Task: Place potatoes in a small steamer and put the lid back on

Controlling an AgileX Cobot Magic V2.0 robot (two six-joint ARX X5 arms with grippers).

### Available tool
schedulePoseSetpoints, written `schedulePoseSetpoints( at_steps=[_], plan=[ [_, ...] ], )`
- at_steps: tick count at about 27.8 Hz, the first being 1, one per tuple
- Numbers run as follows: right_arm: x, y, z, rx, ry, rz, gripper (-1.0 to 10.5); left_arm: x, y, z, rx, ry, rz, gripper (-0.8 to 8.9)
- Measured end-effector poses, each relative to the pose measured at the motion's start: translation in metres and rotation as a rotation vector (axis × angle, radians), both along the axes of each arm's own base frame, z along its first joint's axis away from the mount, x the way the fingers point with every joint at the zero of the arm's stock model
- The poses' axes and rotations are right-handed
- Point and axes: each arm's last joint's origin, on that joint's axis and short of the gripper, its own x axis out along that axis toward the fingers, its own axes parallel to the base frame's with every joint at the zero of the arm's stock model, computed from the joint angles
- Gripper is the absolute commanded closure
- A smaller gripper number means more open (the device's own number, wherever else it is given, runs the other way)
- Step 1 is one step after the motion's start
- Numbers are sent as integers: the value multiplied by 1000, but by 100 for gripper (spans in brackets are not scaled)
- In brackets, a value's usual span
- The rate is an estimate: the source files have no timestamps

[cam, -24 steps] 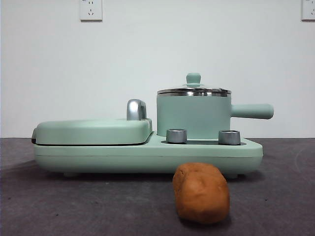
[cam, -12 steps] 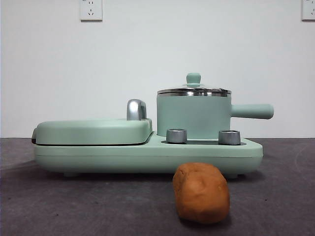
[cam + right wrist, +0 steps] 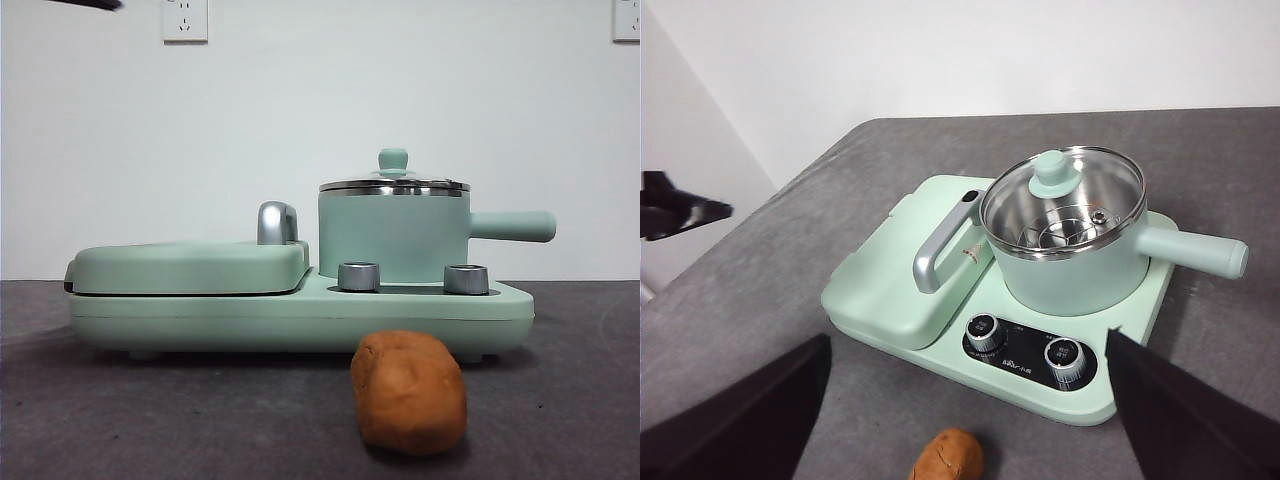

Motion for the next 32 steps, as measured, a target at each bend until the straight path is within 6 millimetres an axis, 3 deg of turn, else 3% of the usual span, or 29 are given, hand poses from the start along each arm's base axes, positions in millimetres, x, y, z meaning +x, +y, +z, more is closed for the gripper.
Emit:
schedulePoseSetpoints(
  at_steps=[7,19,22,26,32],
  plan=[
    [0,0,0,0,0,0,508,43,-30,9,47,37,-73,344],
    [-1,0,-2,0,19,-1,508,132,-120,27,187,20,-131,345],
    [-1,0,-2,0,19,-1,508,159,-155,21,269,-12,-108,346],
    [0,0,-2,0,25,0,508,181,-189,6,368,-76,-67,349],
    [0,0,-2,0,26,0,508,200,-204,-14,395,-147,15,362]
  ],
)
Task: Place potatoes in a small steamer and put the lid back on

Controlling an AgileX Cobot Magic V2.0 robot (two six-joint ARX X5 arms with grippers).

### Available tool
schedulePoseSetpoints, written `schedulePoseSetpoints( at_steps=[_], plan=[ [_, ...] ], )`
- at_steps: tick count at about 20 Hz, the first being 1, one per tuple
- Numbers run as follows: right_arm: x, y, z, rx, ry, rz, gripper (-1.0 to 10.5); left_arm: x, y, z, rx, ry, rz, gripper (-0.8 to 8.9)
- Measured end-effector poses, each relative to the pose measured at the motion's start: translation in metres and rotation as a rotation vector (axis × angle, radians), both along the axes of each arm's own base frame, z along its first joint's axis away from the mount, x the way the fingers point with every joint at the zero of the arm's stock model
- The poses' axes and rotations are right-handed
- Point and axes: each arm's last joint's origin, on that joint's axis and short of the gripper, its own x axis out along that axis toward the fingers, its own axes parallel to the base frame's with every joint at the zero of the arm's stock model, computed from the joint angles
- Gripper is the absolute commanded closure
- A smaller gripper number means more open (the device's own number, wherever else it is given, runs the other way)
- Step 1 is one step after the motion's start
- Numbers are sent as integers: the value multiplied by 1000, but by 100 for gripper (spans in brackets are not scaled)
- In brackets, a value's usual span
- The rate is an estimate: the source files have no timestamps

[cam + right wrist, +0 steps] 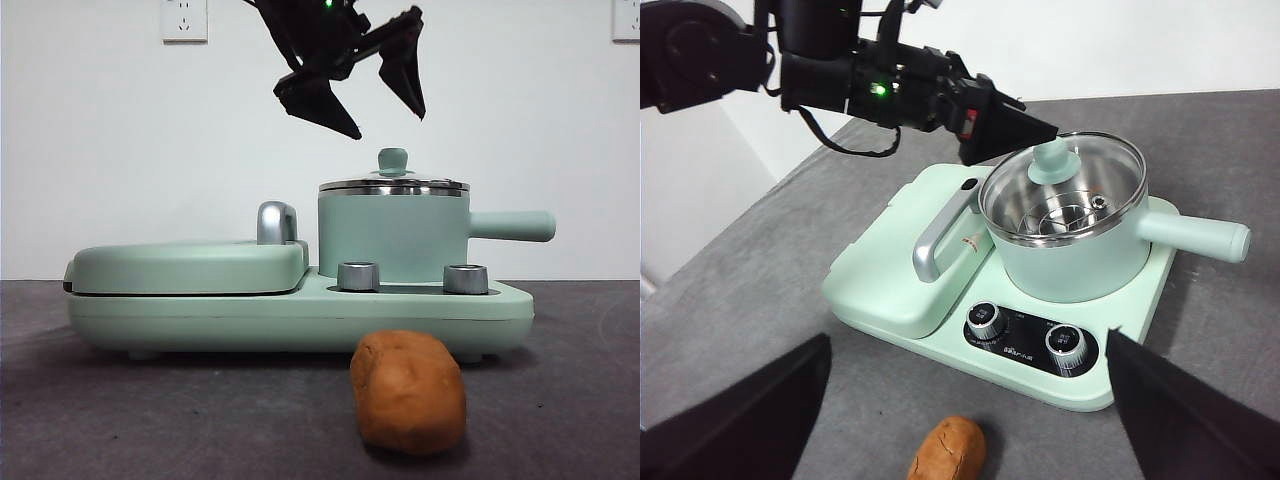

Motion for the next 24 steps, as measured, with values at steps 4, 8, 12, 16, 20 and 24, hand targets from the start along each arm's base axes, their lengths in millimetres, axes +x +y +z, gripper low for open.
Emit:
schedulePoseSetpoints(
  at_steps=[4,8,12,16,20,24],
  plan=[
    [0,0,0,0,1,0,508,6,-5,-9,1,-16,0,413],
    [0,0,0,0,0,0,508,13,-9,-27,37,14,13,414],
    [0,0,0,0,2,0,508,12,-9,-30,53,35,13,414],
    [0,0,0,0,2,0,508,12,-9,-31,62,37,9,517],
    [0,0,0,0,3,0,508,13,-9,-32,63,38,9,517],
    [-1,0,-2,0,21,0,508,13,-9,-33,63,39,9,642]
  ],
)
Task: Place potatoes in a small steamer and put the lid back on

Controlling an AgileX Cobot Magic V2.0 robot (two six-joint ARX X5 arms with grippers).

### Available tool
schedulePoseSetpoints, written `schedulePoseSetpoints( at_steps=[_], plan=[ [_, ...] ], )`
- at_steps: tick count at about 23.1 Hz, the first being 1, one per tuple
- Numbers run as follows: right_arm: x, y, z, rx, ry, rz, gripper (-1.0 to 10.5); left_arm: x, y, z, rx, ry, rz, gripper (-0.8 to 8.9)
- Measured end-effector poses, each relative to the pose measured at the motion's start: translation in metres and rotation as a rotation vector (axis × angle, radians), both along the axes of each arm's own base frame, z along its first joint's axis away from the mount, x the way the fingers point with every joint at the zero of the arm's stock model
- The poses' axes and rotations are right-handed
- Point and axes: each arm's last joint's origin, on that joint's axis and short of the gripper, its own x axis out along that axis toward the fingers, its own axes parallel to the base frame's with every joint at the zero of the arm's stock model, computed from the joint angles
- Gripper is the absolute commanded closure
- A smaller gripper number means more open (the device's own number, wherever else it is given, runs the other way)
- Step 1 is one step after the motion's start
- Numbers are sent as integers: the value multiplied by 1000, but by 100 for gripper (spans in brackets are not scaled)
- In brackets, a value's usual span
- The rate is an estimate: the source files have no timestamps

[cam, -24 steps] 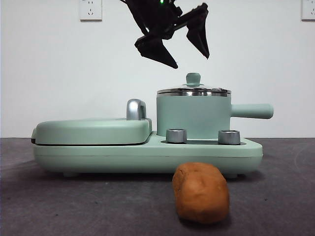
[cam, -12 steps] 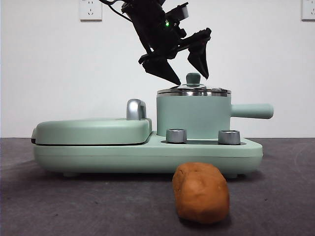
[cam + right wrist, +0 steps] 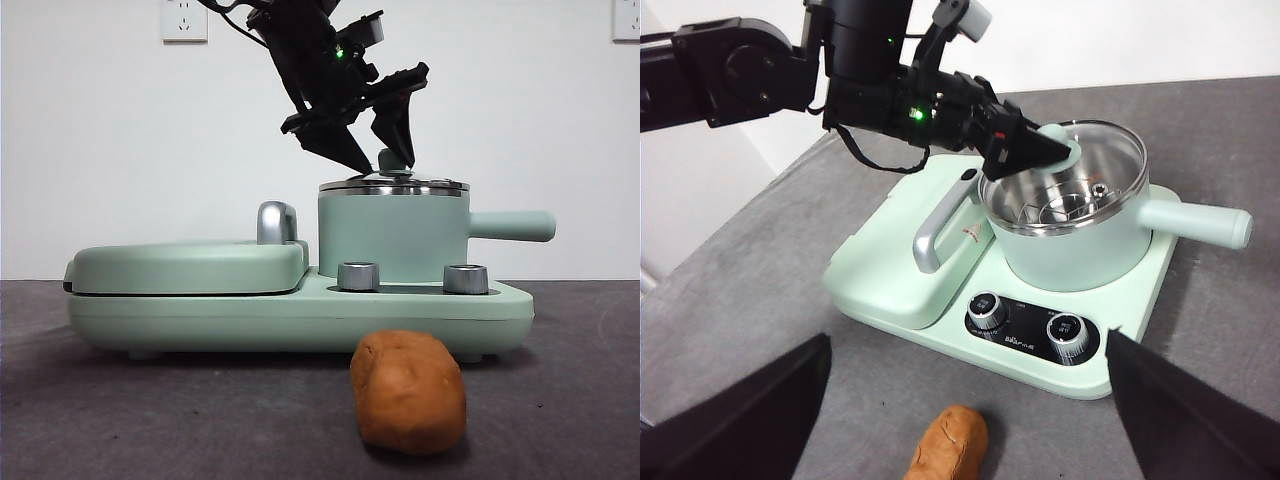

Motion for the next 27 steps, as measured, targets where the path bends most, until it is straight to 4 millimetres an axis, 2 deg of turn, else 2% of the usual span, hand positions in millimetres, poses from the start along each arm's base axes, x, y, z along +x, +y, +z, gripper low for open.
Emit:
schedulePoseSetpoints(
  at_steps=[5,11,13,16,17,21,27],
  plan=[
    [0,0,0,0,1,0,508,-1,-2,1,-3,-11,-9,799],
    [0,0,-5,1,65,0,508,1,-2,12,12,9,-7,799],
    [7,0,-9,1,132,2,508,0,-2,33,6,-2,-4,799],
    [22,2,-12,7,200,26,507,-3,2,74,-52,-77,-2,799],
    [26,4,-13,15,227,37,507,-4,4,80,-62,-90,1,799],
    [49,18,-22,34,387,126,507,-2,29,90,-37,-60,46,799],
    [73,48,-39,-84,536,153,507,1,71,108,-24,-46,131,799]
  ],
)
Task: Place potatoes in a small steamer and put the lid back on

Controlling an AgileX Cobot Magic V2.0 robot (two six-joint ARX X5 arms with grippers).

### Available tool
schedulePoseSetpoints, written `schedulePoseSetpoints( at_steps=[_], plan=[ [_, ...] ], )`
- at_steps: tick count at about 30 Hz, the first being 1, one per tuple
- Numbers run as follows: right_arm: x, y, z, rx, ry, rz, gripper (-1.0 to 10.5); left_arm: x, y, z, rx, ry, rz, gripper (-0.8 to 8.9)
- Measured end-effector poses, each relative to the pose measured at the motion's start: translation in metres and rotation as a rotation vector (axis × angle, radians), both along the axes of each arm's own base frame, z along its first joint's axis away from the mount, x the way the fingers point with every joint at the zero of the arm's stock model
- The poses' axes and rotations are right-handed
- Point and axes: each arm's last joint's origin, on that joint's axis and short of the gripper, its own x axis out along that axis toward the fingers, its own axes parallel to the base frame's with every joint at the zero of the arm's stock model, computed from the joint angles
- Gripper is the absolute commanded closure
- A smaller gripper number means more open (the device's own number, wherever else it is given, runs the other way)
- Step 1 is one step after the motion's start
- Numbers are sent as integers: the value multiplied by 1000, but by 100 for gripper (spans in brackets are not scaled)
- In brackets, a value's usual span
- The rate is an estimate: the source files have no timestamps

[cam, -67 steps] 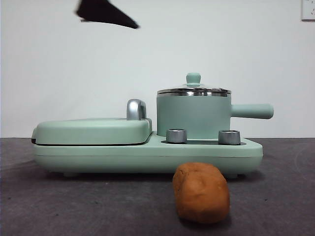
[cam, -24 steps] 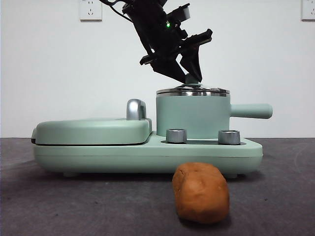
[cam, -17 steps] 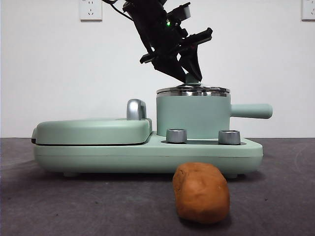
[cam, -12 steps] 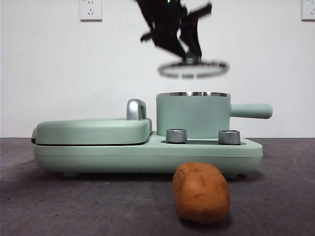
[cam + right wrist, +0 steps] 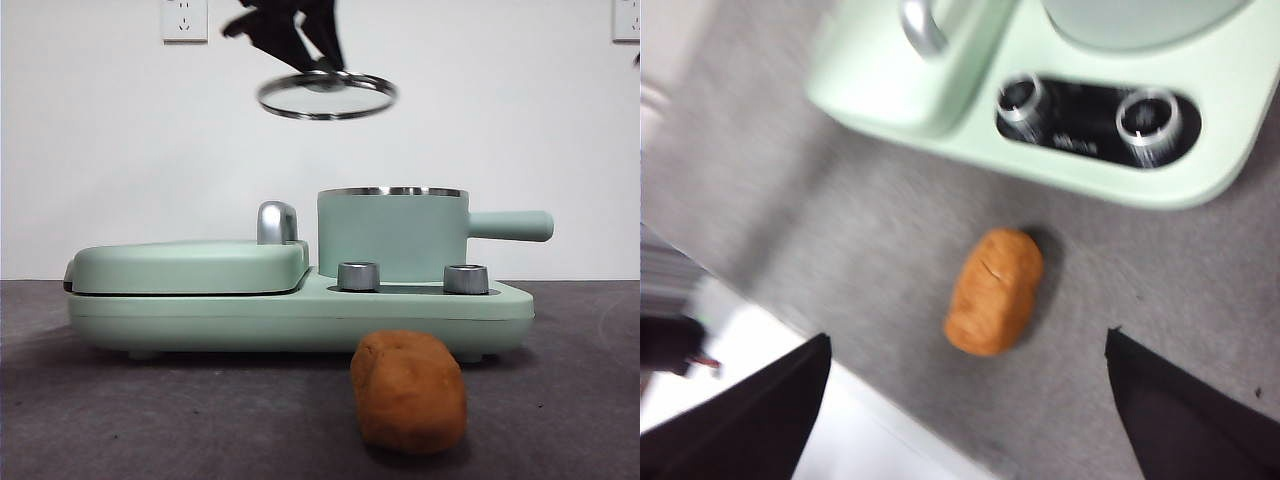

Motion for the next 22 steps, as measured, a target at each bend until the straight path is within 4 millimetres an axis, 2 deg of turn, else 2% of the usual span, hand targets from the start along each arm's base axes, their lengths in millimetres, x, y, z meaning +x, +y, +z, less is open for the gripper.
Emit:
schedulePoseSetpoints(
  at_steps=[6,13,18,22],
  plan=[
    [18,48,-22,-151,52,73,507,4,33,13,-8,-15,73,799],
    [32,105,-63,-282,145,122,507,12,56,12,2,4,132,799],
    [41,132,-94,-340,212,143,507,15,65,11,7,14,154,799],
    [47,145,-113,-391,213,130,508,17,69,11,7,15,164,799]
  ],
)
